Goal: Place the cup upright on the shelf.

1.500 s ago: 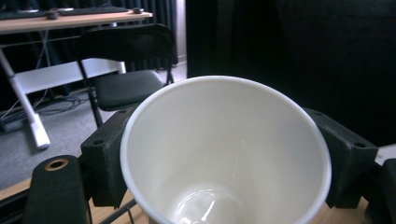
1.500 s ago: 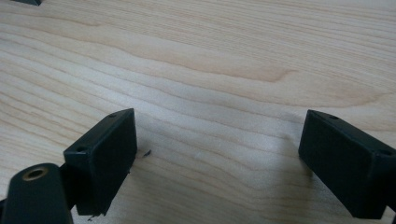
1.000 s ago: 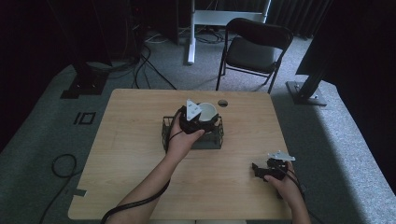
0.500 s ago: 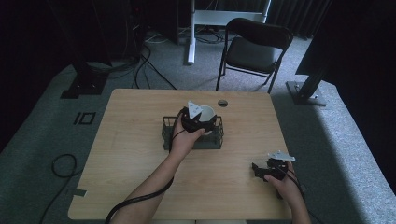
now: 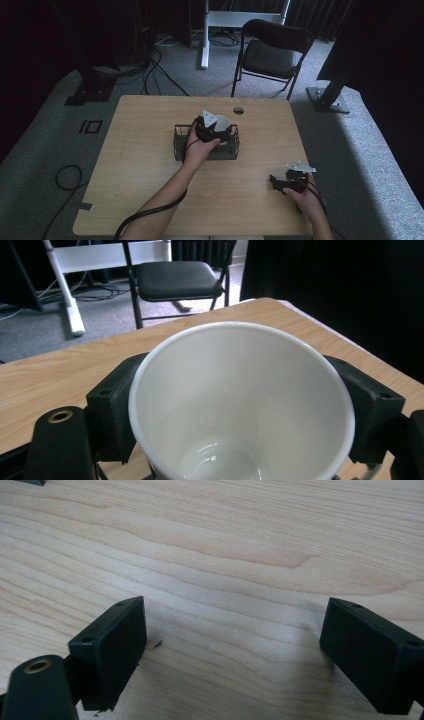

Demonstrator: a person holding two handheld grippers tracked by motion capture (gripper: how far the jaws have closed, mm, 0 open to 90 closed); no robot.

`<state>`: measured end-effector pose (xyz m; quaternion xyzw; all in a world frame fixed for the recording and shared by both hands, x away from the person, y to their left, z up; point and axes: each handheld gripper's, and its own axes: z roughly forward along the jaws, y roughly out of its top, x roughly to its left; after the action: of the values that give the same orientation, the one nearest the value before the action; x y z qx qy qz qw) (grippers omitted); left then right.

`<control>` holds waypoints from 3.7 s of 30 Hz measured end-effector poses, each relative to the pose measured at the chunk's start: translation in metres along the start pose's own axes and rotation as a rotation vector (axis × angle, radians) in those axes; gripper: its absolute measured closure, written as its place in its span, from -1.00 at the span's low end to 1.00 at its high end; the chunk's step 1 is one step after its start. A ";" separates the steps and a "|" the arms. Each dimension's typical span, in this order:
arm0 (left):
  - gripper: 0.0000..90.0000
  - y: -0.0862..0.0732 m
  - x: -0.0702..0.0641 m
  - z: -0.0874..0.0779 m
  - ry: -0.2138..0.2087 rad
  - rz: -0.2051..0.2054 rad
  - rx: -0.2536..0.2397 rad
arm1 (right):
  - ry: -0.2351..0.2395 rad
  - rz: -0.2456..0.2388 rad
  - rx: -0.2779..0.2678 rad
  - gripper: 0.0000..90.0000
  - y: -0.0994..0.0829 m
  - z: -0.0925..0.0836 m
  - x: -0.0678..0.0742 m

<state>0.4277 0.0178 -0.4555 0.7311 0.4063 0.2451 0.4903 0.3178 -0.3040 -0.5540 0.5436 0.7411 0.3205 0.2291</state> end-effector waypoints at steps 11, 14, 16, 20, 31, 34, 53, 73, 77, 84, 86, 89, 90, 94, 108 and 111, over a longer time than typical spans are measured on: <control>-0.55 -0.006 -0.001 0.005 0.006 0.028 0.015 | 0.002 -0.001 -0.001 -0.76 0.000 0.000 0.000; -0.56 -0.008 -0.001 0.006 0.005 0.033 0.009 | 0.002 -0.002 0.000 -0.75 0.000 0.000 0.000; -0.56 -0.008 -0.001 0.006 0.009 0.032 0.008 | 0.002 -0.002 0.000 -0.76 0.000 0.000 0.000; -0.57 -0.007 -0.002 0.006 0.014 0.040 0.012 | 0.002 -0.001 0.000 -0.76 0.000 0.000 0.000; -0.79 0.004 -0.003 -0.004 -0.011 0.061 0.043 | 0.003 -0.003 0.000 -0.75 0.000 0.000 0.000; -0.80 0.005 -0.001 -0.008 -0.020 0.068 0.045 | 0.003 -0.004 0.000 -0.76 0.000 0.000 0.000; -0.80 0.005 0.008 -0.045 -0.018 0.072 0.028 | 0.004 -0.004 0.000 -0.76 0.000 0.000 0.000; -0.78 -0.013 0.021 -0.086 0.002 0.053 -0.006 | 0.003 -0.005 0.000 -0.75 0.000 0.000 0.000; -0.77 -0.020 0.029 -0.096 0.017 0.039 -0.007 | 0.003 -0.005 0.000 -0.76 0.000 0.000 0.000; -0.78 -0.031 0.040 -0.110 0.061 0.028 -0.010 | 0.003 -0.005 0.000 -0.75 0.000 0.000 0.000; -0.78 -0.034 0.042 -0.114 0.065 0.025 -0.009 | 0.003 -0.005 0.000 -0.76 0.000 0.000 0.000; -0.78 -0.038 0.047 -0.121 0.087 0.025 -0.016 | 0.003 -0.003 0.000 -0.76 0.000 0.000 0.000; -0.77 -0.038 0.047 -0.121 0.087 0.025 -0.016 | 0.003 -0.003 0.000 -0.76 0.000 0.000 0.000; -0.78 -0.044 0.052 -0.130 0.100 0.023 -0.019 | 0.003 -0.002 0.000 -0.75 0.000 0.000 0.000; -0.77 -0.067 0.062 -0.156 0.151 -0.012 -0.021 | 0.004 -0.004 0.001 -0.76 0.000 0.000 0.000; -0.78 -0.073 0.065 -0.160 0.157 -0.025 -0.019 | 0.004 -0.004 0.001 -0.76 0.000 0.000 0.000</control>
<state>0.3157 0.1686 -0.4613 0.6998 0.4505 0.2992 0.4667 0.3177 -0.3038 -0.5539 0.5416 0.7427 0.3208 0.2282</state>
